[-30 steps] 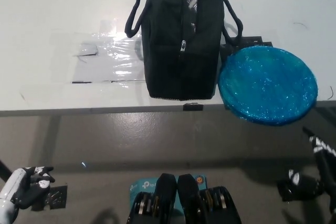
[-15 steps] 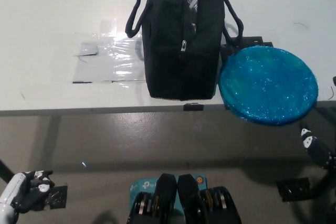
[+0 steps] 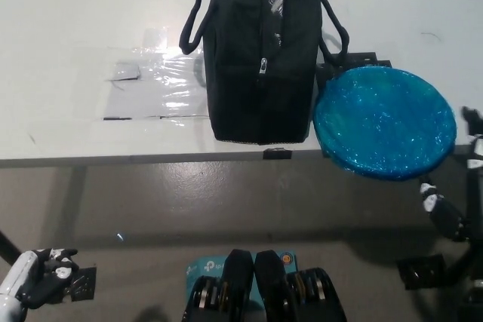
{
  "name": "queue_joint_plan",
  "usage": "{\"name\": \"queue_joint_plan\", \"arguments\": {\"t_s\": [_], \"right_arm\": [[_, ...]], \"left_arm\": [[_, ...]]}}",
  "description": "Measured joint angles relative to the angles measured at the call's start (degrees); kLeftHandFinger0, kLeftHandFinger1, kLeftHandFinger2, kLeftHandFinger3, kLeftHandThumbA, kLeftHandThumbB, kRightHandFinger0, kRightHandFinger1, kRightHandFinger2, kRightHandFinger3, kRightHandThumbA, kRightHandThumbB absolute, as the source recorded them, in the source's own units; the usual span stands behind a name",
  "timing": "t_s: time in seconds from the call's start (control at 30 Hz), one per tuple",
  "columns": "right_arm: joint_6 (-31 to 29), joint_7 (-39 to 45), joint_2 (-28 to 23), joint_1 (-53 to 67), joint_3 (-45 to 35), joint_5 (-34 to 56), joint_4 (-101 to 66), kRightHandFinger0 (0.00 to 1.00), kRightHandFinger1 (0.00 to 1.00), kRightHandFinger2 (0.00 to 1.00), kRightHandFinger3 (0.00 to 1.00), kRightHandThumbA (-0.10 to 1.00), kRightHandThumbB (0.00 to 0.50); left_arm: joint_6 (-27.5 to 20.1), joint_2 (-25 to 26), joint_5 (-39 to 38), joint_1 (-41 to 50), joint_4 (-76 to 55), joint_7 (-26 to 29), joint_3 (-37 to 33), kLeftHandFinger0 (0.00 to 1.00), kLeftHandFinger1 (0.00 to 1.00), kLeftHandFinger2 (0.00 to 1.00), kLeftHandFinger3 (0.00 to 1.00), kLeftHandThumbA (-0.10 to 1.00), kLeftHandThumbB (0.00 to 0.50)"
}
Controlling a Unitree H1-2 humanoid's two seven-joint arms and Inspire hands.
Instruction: The robot uses its right hand to pick up a stack of plates kept in the middle of the desk and put it inside a bag kept next to it
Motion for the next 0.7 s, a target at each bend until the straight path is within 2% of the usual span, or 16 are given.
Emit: {"name": "queue_joint_plan", "arguments": {"t_s": [0.2, 0.3, 0.33, 0.37, 0.47, 0.57, 0.7], "right_arm": [[-2.5, 2.5, -6.6, -6.0, 3.8, -1.4, 5.2, 1.0, 1.0, 1.0, 1.0, 0.96, 0.5], [-2.9, 3.8, -8.3, -7.9, 4.6, -1.9, 6.2, 1.0, 1.0, 1.0, 1.0, 0.93, 0.5], [-3.1, 4.1, -8.6, -8.3, 4.8, -2.0, 6.3, 1.0, 1.0, 1.0, 1.0, 0.91, 0.5], [-3.3, 4.4, -8.7, -8.6, 4.9, -2.1, 6.5, 1.0, 1.0, 1.0, 1.0, 0.92, 0.5], [-4.0, 4.8, -9.0, -8.9, 5.1, -2.3, 7.5, 1.0, 1.0, 1.0, 1.0, 0.95, 0.5], [-4.3, 5.4, -9.3, -8.9, 5.3, -2.6, 8.2, 1.0, 1.0, 1.0, 1.0, 0.95, 0.5], [-4.7, 6.2, -9.4, -8.9, 5.4, -2.7, 8.3, 1.0, 1.0, 1.0, 1.0, 0.95, 0.5]], "left_arm": [[0.2, 0.0, 0.1, 0.0, 0.0, -0.1, 0.0, 0.59, 0.65, 0.77, 0.81, -0.1, 0.052], [0.3, 0.0, 0.1, 0.0, -0.2, -0.2, 0.0, 0.59, 0.66, 0.78, 0.82, -0.1, 0.056], [0.4, 0.1, 0.1, 0.0, -0.2, -0.2, 0.0, 0.61, 0.67, 0.79, 0.82, -0.1, 0.052], [0.4, 0.1, 0.1, -0.1, -0.2, -0.3, 0.1, 0.6, 0.66, 0.77, 0.81, -0.1, 0.068], [0.4, 0.1, 0.1, -0.1, -0.2, -0.5, 0.1, 0.59, 0.65, 0.76, 0.79, -0.1, 0.076], [0.4, 0.1, 0.1, -0.1, -0.3, -0.7, 0.2, 0.59, 0.65, 0.78, 0.79, -0.1, 0.059], [0.4, 0.1, 0.1, -0.1, -0.3, -1.0, 0.2, 0.6, 0.66, 0.78, 0.8, -0.1, 0.063]]}}
